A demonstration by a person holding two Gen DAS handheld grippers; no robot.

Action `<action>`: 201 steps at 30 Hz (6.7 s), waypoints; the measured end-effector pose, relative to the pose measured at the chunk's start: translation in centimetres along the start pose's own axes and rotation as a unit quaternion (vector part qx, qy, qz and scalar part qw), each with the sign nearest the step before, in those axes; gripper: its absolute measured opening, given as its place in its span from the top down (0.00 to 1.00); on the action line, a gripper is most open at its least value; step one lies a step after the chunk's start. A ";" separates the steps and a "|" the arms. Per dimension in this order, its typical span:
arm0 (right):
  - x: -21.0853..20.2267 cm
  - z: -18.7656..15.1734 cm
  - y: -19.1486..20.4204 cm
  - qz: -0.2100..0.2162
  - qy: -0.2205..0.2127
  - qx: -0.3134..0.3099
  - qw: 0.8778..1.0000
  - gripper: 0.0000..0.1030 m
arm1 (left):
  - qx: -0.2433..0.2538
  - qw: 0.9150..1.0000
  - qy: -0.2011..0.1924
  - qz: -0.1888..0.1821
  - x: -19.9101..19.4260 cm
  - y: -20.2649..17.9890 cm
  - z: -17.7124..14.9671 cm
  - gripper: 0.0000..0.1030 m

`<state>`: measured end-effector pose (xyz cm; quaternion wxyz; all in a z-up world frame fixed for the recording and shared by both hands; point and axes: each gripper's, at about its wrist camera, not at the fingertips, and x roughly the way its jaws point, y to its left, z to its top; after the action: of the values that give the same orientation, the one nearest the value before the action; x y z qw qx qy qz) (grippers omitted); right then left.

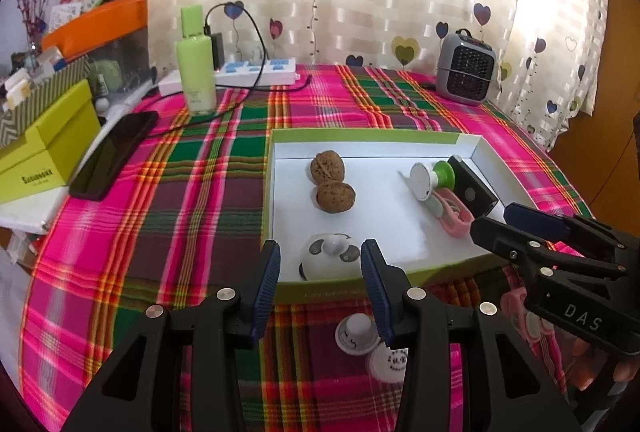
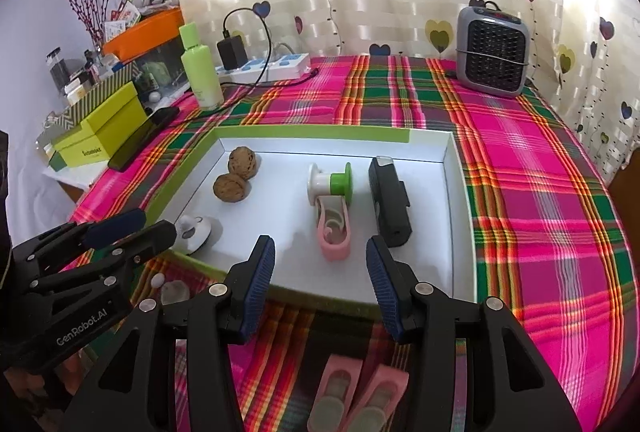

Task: Organize objects
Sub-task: 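Withdraw both open grippers from the tray, then move the right gripper to a pink-mint clip while the left approaches the white round cap, then grasp the pink-mint clip with the right gripper while the left grasps the white cap, then carry the pink-mint clip and the white cap toward the tray with both grippers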

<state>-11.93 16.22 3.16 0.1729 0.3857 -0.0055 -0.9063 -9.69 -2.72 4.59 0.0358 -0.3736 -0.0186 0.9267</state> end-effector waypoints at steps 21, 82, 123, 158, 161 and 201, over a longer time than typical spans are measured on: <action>-3.6 -3.2 0.1 -0.022 -0.014 0.004 1.000 0.53 | 0.000 1.000 -0.003 -0.021 -2.7 -0.8 -2.5 0.60; -3.8 -6.1 -3.1 -0.054 0.030 0.041 0.997 0.53 | -0.011 0.995 0.053 -0.088 -0.7 -1.6 -5.4 0.57; -2.6 -6.2 -2.8 -0.073 0.050 0.012 0.996 0.73 | -0.024 0.996 0.054 -0.073 -0.1 -1.3 -4.9 0.74; -3.4 -6.5 -2.2 -0.062 0.043 0.009 0.997 0.82 | -0.017 0.996 0.044 -0.077 -1.3 -2.0 -5.1 0.74; -3.3 -6.5 -2.2 -0.060 0.044 0.010 0.997 0.82 | -0.013 0.996 0.043 -0.073 -1.5 -2.2 -5.2 0.74; -4.6 -3.1 -3.1 -0.030 0.015 0.007 0.999 0.82 | 0.010 0.996 0.023 -0.081 -1.8 -4.3 -1.3 0.74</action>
<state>-7.71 20.97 3.76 0.1431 0.4002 0.0023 -0.9052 -7.27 1.46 5.10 0.1148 -0.3914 -0.0384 0.9122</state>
